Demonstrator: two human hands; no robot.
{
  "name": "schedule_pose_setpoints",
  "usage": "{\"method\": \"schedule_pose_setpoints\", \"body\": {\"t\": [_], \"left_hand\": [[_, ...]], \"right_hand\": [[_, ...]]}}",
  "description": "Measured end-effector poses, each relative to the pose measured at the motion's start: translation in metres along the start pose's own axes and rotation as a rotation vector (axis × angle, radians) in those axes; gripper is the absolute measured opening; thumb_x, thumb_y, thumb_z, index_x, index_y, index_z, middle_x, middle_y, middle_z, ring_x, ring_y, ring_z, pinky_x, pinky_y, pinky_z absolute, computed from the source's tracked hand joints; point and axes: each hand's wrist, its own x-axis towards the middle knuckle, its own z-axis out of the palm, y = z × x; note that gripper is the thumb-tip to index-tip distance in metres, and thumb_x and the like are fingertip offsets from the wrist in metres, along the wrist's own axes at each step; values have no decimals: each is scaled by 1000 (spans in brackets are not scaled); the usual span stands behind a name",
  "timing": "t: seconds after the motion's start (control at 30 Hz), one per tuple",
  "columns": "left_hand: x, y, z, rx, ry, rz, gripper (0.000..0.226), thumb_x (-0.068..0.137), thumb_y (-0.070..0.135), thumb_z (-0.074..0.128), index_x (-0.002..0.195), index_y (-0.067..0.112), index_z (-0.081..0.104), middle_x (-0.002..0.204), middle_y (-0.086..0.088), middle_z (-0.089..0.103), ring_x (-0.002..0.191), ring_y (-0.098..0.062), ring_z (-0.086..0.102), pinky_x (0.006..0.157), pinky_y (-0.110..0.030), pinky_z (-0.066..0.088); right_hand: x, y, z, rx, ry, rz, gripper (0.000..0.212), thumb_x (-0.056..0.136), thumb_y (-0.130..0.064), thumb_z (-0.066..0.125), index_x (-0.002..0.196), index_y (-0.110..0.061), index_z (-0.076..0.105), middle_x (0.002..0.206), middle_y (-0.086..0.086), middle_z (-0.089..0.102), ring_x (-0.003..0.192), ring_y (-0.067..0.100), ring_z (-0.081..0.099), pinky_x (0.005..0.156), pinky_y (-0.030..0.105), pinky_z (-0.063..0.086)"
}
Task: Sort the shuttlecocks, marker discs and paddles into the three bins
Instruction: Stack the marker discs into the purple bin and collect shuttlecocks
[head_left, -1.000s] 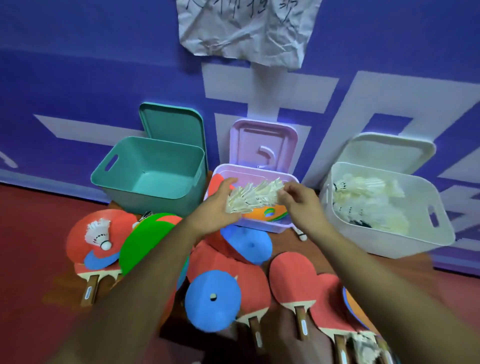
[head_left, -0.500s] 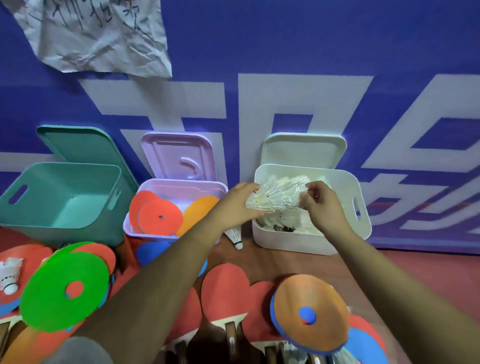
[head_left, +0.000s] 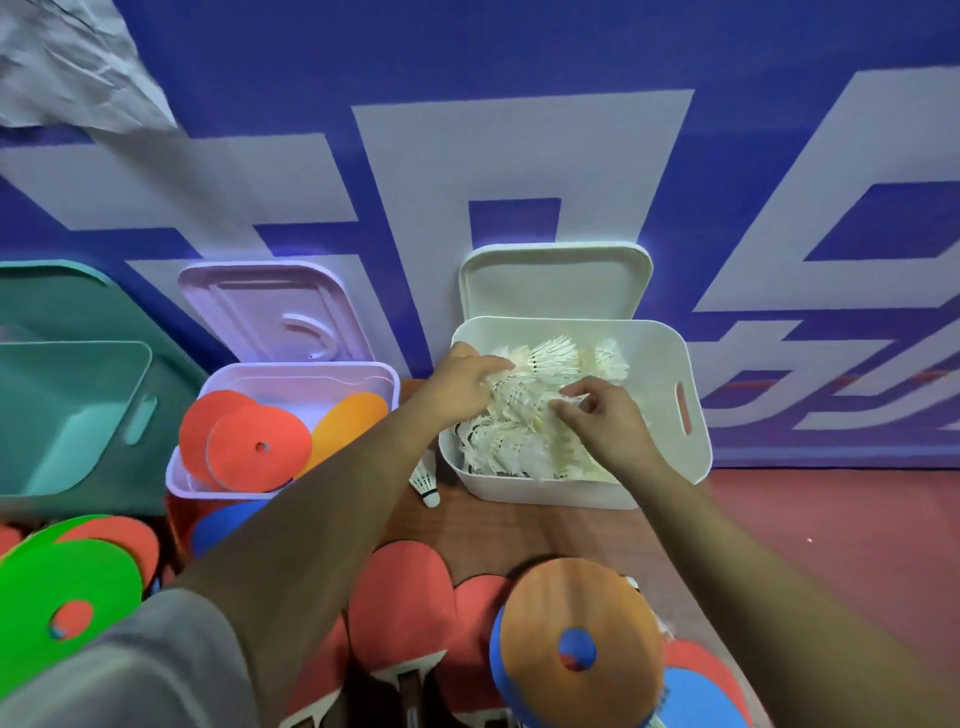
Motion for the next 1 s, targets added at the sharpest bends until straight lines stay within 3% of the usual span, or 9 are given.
{"method": "schedule_pose_setpoints", "body": {"t": [0.1,0.17,0.27,0.43,0.6,0.67,0.8,0.87,1.0], "left_hand": [[-1,-1,1,-187,62,-105,36,95,17,53,128,26,62,122,-4,48,95,-10,55,69,1,38],[-9,-4,3,-118,44,-84,43,96,39,54,138,29,52,120,2,39,97,-6,51,88,-7,39],[-15,-11,14,61,4,-49,48,96,47,49,140,29,47,119,2,30,111,-12,45,107,-26,34],[-12,3,12,128,11,-42,44,98,46,45,137,25,48,127,-8,37,120,-23,44,105,-31,35],[-48,5,-34,-24,200,30,34,95,29,57,128,21,56,111,-2,49,89,-14,56,94,-26,43],[-73,-4,-53,-65,291,34,27,94,21,59,120,16,61,104,-3,51,82,-14,56,86,-19,42],[-135,-35,-79,-111,410,-30,20,91,11,57,108,15,67,100,0,60,79,-14,59,81,-20,44],[-169,-58,-79,-132,451,-77,18,90,5,57,103,10,68,100,-3,64,77,-16,60,79,-19,45],[-237,-111,-63,-242,386,-229,13,89,3,58,94,12,66,89,-3,66,74,2,59,70,-9,43]], "right_hand": [[4,6,5,-113,45,-121,20,84,-26,71,104,-24,67,100,5,50,84,18,59,88,30,48],[8,9,9,-149,65,-170,28,88,-23,68,115,-22,63,110,6,50,93,21,60,92,33,47],[14,16,16,-185,124,-182,27,91,-18,64,118,-16,61,115,7,56,99,23,60,89,34,48],[18,16,17,-248,88,-147,28,97,-17,49,121,-10,63,120,14,61,110,30,59,93,34,44],[-2,-30,2,-271,170,-282,38,93,-27,53,128,-10,57,126,11,58,121,26,51,106,36,38],[-18,-56,6,-219,147,-329,37,92,-28,54,125,-12,58,125,7,57,117,24,52,104,36,39],[-59,-96,40,-132,47,-475,28,91,-23,56,116,-13,61,114,4,58,108,16,53,93,23,38],[-81,-104,70,-111,-51,-532,22,88,-21,56,107,-12,62,104,5,59,98,15,53,86,25,40],[-116,-96,135,-109,-192,-497,10,85,-14,59,95,-12,62,90,5,60,82,17,56,76,32,45]]}}
